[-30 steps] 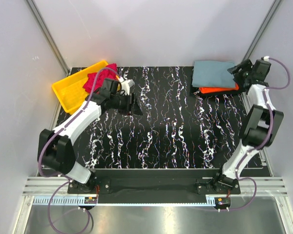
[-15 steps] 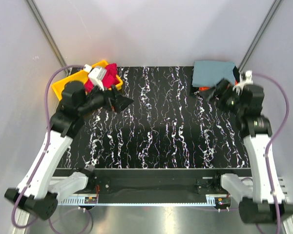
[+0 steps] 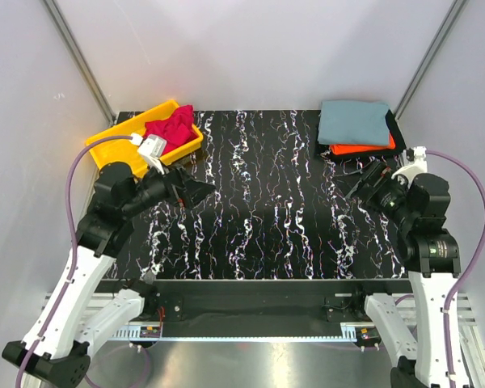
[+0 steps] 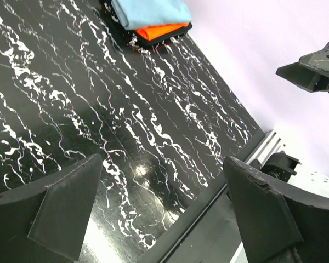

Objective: Fold and stack the t-shirts
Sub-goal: Reset both grippers

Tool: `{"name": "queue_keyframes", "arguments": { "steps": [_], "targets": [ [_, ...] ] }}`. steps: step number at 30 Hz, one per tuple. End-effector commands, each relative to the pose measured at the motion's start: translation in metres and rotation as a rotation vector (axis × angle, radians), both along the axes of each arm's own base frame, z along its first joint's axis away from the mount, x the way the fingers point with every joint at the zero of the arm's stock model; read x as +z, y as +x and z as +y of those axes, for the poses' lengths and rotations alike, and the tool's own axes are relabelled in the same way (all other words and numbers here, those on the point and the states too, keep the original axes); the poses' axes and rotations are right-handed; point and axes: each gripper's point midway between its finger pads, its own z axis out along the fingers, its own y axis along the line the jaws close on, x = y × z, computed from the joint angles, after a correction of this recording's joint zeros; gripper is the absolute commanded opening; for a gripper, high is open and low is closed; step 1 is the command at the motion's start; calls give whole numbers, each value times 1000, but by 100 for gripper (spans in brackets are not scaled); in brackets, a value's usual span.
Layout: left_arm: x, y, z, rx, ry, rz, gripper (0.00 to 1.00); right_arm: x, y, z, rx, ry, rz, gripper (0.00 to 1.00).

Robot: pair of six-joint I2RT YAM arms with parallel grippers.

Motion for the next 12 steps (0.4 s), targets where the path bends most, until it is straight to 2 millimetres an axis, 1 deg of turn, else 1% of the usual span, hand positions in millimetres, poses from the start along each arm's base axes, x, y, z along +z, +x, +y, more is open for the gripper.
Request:
{"name": "queue_keyframes", "arguments": {
  "steps": [1,4,8,12],
  "targets": [
    [23,0,1,5,-36,-91,99,13,6,-6,-24,-25,-33,100],
    [25,-1,2,10,-33,-104,99,12,10,-9,-44,-33,-29,100],
    [30,-2,2,3,-32,-120,99,6,14,-13,-63,-43,-11,100],
    [37,-2,2,-1,-34,-139,99,8,15,-16,-80,-55,-20,100]
  ]
}}
